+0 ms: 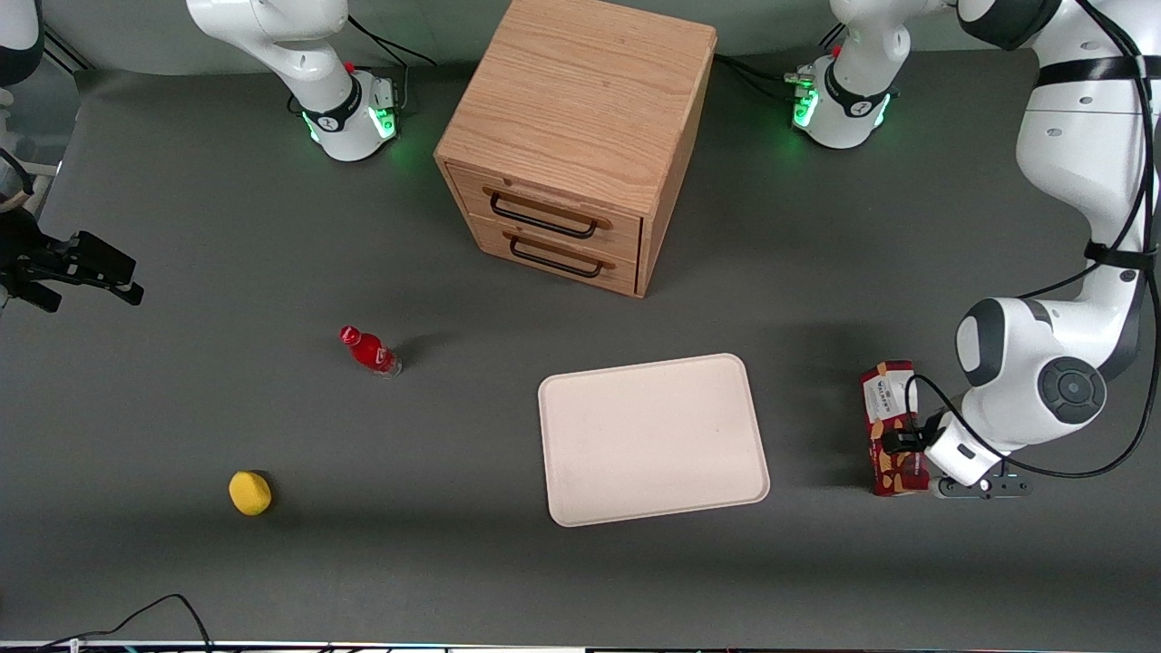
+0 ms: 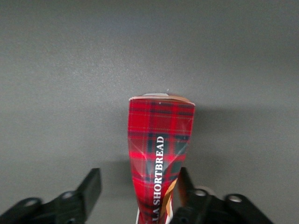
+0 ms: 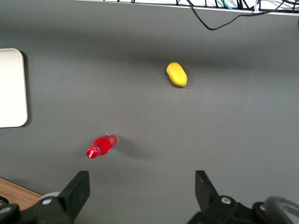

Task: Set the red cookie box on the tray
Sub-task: 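Lift the box and carry it over the cream tray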

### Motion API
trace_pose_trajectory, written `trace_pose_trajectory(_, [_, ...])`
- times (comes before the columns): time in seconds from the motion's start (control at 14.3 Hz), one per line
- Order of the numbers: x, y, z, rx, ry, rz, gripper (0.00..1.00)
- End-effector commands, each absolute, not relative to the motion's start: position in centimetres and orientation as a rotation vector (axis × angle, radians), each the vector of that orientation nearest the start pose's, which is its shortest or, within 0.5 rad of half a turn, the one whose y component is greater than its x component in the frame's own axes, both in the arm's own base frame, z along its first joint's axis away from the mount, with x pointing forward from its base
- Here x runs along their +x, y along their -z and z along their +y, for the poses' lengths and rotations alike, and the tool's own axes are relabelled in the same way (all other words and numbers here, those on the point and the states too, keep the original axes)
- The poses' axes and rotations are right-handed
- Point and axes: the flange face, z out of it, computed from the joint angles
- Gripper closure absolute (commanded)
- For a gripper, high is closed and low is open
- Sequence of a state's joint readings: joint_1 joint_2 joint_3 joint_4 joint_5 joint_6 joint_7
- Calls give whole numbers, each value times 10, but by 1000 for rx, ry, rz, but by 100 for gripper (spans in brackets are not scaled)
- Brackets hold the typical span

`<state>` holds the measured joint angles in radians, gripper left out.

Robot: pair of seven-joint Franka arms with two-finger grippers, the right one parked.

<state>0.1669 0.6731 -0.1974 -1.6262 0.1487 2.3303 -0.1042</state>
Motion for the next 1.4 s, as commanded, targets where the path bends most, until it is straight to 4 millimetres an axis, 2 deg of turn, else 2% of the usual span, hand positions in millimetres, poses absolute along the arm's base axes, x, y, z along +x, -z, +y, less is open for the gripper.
trace_pose_trajectory(0.0, [698,-241,-4,-3134,82,-44,100])
trace_pose_trajectory(0.21, [700,-251,-3,-3131,92,-48,100])
trace_pose_trajectory(0.35, [703,-267,-9,-3128,118,-36,100])
trace_pose_trajectory(0.49, [708,-302,-14,-3118,109,-30,100])
trace_pose_trajectory(0.63, [713,-351,-29,-3106,61,-40,100])
trace_pose_trajectory(0.84, [706,-417,-83,-3085,11,-138,100])
trace_pose_trajectory(0.98, [698,-445,-134,-3073,-8,-204,100])
trace_pose_trajectory(1.05, [691,-449,-163,-3067,-13,-235,100])
trace_pose_trajectory(1.19, [682,-440,-207,-3069,-10,-293,100])
trace_pose_trajectory(1.33, [682,-413,-246,-3075,-6,-328,100])
